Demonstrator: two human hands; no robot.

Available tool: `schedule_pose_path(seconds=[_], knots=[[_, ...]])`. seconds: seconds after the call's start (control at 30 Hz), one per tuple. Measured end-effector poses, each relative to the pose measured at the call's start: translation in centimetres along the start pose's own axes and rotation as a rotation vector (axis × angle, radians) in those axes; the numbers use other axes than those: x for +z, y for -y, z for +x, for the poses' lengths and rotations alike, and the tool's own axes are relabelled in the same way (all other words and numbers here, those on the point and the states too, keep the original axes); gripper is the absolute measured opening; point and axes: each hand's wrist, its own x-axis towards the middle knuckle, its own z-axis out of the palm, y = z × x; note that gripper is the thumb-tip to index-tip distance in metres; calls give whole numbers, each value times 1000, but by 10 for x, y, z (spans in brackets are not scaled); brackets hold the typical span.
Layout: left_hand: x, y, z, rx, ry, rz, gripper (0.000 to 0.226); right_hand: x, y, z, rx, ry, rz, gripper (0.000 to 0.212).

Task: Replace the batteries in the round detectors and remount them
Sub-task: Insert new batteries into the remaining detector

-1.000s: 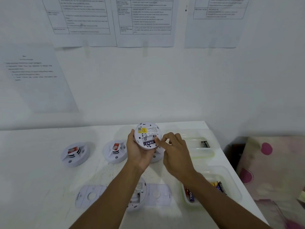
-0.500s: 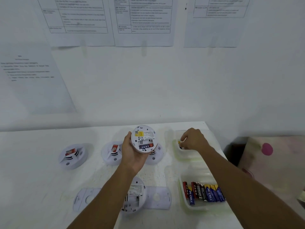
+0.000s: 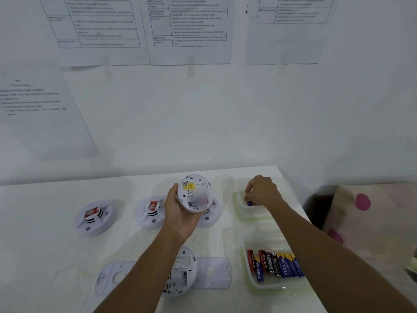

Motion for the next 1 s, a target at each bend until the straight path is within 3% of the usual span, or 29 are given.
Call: schedule_pose_path(seconds=[0.07, 0.17, 0.33, 0.47, 0.77, 0.83, 0.9, 1.0], knots=[[0, -1, 0, 4, -5, -10, 50, -3, -1, 2, 0, 0, 46, 15], [-1, -1, 1, 11, -7, -16, 49, -14, -1, -1, -6, -31, 320, 11], [4, 1, -4, -2, 1, -12, 50, -24, 34, -41, -341, -57, 713, 12], [9, 5, -10, 3, -7, 31, 54, 2, 64, -73, -605, -83, 648, 14], [4, -1, -25, -13, -32, 74, 59, 48, 68, -90, -854, -371, 288, 12], [3, -1, -28, -34, -49, 81, 62, 52, 71, -96, -919, -372, 266, 6], [4, -1, -30, -52, -51, 47, 63, 56, 74, -98, -916, -333, 342, 4], [3, -3, -30, -25, -46, 30, 58, 58, 79, -97, -726, -248, 557, 6]])
